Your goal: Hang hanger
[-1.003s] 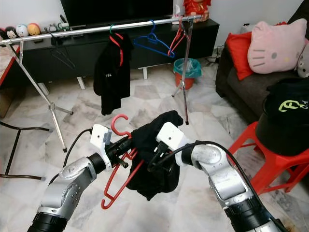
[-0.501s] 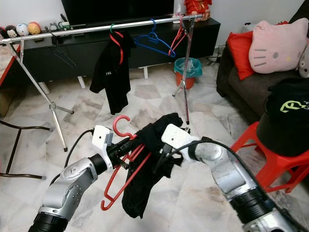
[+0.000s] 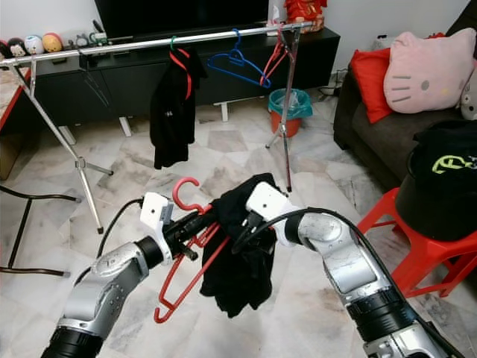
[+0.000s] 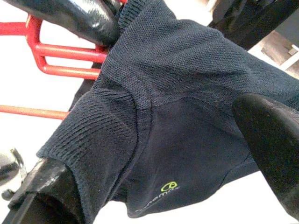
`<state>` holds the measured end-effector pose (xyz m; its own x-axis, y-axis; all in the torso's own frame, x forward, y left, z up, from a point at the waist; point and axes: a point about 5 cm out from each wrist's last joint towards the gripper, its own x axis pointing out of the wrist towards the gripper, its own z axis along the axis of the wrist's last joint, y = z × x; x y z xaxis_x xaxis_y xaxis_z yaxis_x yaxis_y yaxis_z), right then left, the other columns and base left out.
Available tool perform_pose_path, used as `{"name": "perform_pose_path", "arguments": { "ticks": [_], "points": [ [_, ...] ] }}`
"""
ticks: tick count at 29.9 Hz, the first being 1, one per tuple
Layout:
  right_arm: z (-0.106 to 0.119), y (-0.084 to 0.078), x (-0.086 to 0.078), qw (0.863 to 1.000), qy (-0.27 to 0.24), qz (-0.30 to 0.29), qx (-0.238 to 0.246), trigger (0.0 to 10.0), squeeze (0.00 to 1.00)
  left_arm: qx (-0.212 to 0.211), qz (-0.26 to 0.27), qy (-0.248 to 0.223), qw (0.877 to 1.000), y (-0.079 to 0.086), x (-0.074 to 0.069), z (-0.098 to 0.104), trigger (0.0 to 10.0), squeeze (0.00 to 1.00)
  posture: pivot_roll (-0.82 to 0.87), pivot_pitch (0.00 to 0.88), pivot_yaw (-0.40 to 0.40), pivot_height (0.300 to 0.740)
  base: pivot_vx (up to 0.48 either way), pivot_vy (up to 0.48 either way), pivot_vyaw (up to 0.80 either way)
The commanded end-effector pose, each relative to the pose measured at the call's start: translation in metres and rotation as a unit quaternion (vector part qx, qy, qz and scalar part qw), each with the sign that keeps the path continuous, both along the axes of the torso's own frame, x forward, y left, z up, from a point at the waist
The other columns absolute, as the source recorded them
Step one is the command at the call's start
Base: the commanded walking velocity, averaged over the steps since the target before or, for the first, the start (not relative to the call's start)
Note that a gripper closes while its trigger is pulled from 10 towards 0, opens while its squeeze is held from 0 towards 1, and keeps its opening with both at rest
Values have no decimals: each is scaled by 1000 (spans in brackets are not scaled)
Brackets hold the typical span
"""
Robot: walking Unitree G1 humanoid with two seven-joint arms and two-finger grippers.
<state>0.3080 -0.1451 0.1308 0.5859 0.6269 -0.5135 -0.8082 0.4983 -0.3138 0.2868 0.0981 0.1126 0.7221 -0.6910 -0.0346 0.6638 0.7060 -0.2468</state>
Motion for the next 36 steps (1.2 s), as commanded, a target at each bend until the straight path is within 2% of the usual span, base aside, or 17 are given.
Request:
{"name": "perform_pose_path", "arguments": {
  "ticks": [1,2,4,5,10,13,14,17,25,36],
  "points": [
    [-5,-3,-5,999,11,23,-29,10000,0,-8,8,-37,999,3,4,15,10000,0,-44,23,16,740,0,0,0],
    [-7,-9,-7,998,13,34,-56,10000,0,-8,8,-37,999,3,3,15,10000,0,-45,19,15,740,0,0,0],
    [-9,-11,-8,997,15,36,-64,10000,0,-9,7,-36,999,3,3,15,10000,0,-45,19,15,740,0,0,0],
    [-9,-17,-5,996,9,32,-82,10000,0,-7,5,-36,999,2,3,15,10000,0,-46,17,15,740,0,0,0],
    [-5,-21,0,996,4,26,-83,10000,0,-7,6,-37,999,3,5,16,10000,0,-48,18,15,740,0,0,0],
    [-2,-19,3,997,5,22,-71,10000,0,-8,6,-38,999,3,6,16,10000,0,-50,20,18,740,0,0,0],
    [-1,-15,-1,997,10,54,-60,10000,0,-7,4,-38,999,2,5,16,10000,0,-49,21,18,740,0,0,0],
    [-3,-17,-3,994,11,77,-80,10000,0,-5,1,-39,999,2,4,16,10000,0,-48,32,20,740,0,0,0],
    [2,-9,6,993,3,87,-78,10000,0,4,1,-39,999,3,6,17,10000,0,-44,55,27,740,0,0,0],
    [9,-2,9,992,-1,100,-70,10000,0,1,-1,-43,999,6,6,24,10000,0,-29,99,42,740,0,0,0]
  ]
}}
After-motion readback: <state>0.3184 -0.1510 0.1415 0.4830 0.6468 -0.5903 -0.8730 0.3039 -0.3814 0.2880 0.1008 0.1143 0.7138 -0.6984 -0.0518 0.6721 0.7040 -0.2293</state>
